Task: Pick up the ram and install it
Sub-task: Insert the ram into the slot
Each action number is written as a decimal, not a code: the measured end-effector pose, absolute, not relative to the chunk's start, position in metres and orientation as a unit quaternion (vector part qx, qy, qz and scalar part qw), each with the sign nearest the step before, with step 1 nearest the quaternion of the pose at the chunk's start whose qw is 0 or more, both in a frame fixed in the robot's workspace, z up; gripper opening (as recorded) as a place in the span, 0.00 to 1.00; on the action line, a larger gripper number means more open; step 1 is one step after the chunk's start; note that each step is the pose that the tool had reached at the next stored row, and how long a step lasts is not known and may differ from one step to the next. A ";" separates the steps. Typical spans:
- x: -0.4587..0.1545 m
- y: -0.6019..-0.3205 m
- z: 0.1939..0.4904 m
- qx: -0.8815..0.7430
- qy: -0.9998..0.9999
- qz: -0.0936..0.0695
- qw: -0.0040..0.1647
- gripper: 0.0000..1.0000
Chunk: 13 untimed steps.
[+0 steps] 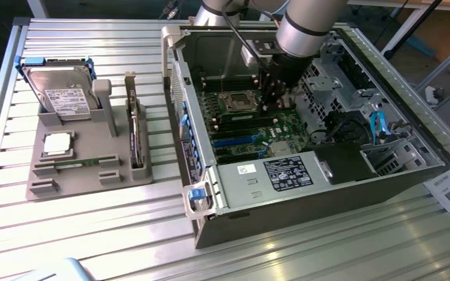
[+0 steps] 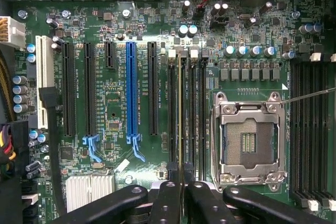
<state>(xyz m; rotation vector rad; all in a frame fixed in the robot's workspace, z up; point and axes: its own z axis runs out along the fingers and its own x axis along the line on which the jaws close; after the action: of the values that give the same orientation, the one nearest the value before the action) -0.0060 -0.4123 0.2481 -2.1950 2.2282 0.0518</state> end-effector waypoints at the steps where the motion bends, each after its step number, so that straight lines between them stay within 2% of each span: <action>1: -0.005 -0.412 0.248 -0.702 0.712 0.017 0.007 0.12; 13: -0.005 -0.416 0.248 -0.702 0.711 0.020 0.010 0.12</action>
<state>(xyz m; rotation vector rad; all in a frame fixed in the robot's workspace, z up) -0.0045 -0.4157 0.2481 -2.1929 2.2211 0.0618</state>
